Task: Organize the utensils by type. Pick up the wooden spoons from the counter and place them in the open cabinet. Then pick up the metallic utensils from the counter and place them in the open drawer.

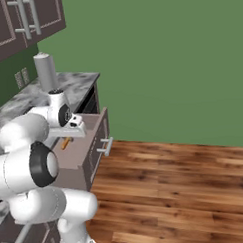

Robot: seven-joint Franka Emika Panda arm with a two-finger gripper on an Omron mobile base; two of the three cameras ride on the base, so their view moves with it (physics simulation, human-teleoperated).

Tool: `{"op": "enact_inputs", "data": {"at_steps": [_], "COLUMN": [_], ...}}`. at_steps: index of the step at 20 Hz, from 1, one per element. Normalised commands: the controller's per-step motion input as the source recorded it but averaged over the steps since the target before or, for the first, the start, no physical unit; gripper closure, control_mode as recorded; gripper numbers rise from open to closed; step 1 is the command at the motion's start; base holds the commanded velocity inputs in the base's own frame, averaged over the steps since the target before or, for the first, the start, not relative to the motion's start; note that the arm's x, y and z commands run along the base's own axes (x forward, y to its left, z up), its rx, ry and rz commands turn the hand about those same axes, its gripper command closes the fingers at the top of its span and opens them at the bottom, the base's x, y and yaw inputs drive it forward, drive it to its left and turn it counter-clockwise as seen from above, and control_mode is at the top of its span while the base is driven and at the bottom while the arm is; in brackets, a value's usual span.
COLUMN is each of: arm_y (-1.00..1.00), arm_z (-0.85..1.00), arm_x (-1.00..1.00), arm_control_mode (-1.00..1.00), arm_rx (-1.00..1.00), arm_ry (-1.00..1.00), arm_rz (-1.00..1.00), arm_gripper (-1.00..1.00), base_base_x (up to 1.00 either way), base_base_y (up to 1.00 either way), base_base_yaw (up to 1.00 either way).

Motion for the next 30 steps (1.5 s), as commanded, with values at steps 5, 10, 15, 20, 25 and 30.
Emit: {"op": "enact_inputs", "data": {"at_steps": [5, 10, 15, 20, 25, 30], "arm_y": [0.0, 0.0, 0.13, 0.26, 0.07, 0.02], "arm_z": [-0.33, -0.38, -0.25, -0.26, -0.37, -0.38], "arm_x": [0.23, 0.28, 0.45, 0.57, 0.45, 0.4], "arm_control_mode": [-1.0, -1.0, -1.0, -1.0, -1.0, -1.0], "arm_rx": [0.0, 0.0, 0.0, 0.0, 0.0, 0.0], "arm_ry": [0.0, 0.0, 0.02, 0.06, 0.06, 0.01], "arm_rz": [0.0, 0.0, -0.05, -0.05, -0.01, 0.0], "arm_gripper": [1.0, 1.0, 1.0, 1.0, 1.0, 1.0], "base_base_x": [0.0, 0.0, 0.0, 0.0, 0.0, 0.0], "base_base_y": [0.0, 0.0, 0.0, 0.0, 0.0, 0.0], "base_base_yaw": [0.0, 0.0, 0.0, 0.0, 0.0, 0.0]}}
